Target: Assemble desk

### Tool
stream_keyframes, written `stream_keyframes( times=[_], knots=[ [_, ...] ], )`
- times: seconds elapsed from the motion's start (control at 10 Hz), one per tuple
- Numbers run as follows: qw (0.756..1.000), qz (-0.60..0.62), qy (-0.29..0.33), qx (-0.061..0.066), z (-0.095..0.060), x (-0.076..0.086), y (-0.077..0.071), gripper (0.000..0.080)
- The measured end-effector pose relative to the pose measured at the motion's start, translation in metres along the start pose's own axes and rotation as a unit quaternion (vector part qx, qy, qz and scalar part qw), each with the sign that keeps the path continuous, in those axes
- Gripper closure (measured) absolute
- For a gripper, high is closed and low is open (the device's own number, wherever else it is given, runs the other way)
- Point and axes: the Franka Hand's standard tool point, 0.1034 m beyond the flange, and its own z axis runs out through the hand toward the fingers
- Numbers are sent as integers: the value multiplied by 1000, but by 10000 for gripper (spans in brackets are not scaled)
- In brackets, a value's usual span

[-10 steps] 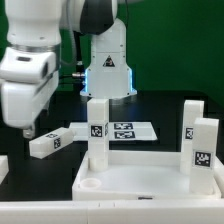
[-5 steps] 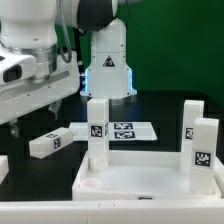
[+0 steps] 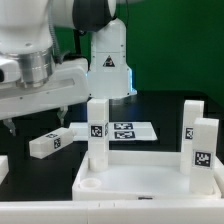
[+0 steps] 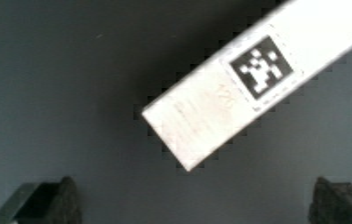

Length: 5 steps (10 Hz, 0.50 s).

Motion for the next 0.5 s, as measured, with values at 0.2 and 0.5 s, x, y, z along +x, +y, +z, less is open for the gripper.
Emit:
stream_keyframes(
  times=[0.2, 0.5],
  knots=[
    [998, 64, 7, 14, 3, 5, -2, 151],
    [991, 130, 9, 24, 4, 7, -7, 151]
  ],
)
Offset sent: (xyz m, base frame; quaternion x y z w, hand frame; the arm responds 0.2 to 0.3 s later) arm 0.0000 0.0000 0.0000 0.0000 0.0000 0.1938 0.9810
